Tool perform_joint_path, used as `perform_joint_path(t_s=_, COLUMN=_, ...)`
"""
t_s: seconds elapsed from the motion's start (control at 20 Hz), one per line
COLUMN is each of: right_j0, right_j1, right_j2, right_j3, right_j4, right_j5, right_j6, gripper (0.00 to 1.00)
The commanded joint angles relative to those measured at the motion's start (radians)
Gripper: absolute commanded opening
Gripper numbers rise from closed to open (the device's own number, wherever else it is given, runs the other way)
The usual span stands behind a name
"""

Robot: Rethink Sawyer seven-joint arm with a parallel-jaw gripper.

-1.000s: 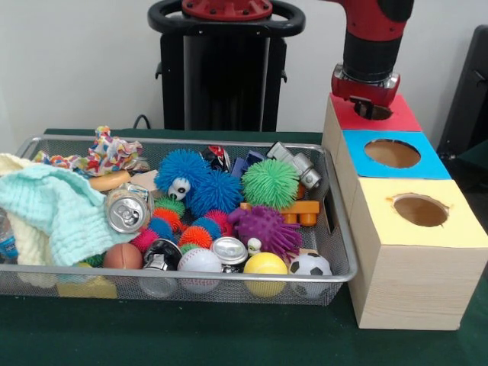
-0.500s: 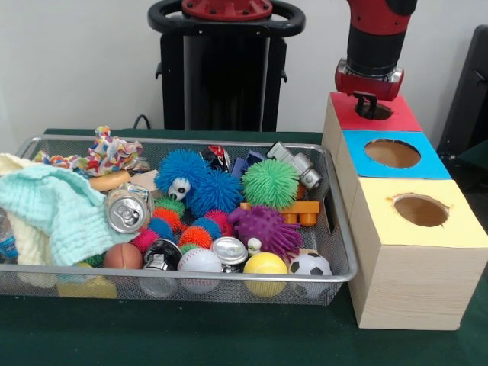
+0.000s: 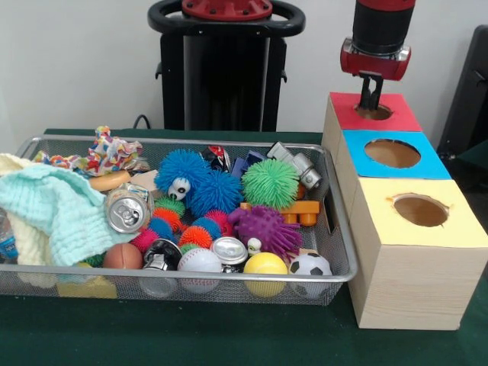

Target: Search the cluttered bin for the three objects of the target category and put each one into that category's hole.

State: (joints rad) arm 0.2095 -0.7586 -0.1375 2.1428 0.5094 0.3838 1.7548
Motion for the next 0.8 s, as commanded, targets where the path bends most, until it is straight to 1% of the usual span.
perform_joint_path(t_s=0.05, right_j0=0.023, right_j1=-0.035, right_j2=-0.069, right_j3=-0.073, right_j4=-0.052, right_j5=0.194, right_j6=0.256, gripper=0.0)
perform_joint_path(t_s=0.2, right_j0=0.027, right_j1=-0.052, right_j2=-0.106, right_j3=-0.075, right_j4=-0.083, right_j5=0.216, right_j6=0.225, gripper=0.0)
perform_joint_path(t_s=0.45, right_j0=-0.007, right_j1=-0.081, right_j2=-0.13, right_j3=-0.055, right_j4=-0.133, right_j5=0.211, right_j6=0.15, gripper=0.0)
perform_joint_path(t_s=0.5, right_j0=-0.007, right_j1=-0.076, right_j2=-0.148, right_j3=-0.056, right_j4=-0.155, right_j5=0.197, right_j6=0.14, gripper=0.0)
perform_joint_path(t_s=0.65, right_j0=-0.069, right_j1=-0.086, right_j2=-0.143, right_j3=-0.006, right_j4=-0.206, right_j5=0.089, right_j6=0.062, gripper=0.0)
perform_joint_path(t_s=0.75, right_j0=-0.11, right_j1=-0.087, right_j2=-0.135, right_j3=0.008, right_j4=-0.239, right_j5=0.057, right_j6=0.024, gripper=0.0)
perform_joint_path(t_s=0.8, right_j0=-0.124, right_j1=-0.085, right_j2=-0.137, right_j3=0.004, right_j4=-0.258, right_j5=0.052, right_j6=0.014, gripper=0.0)
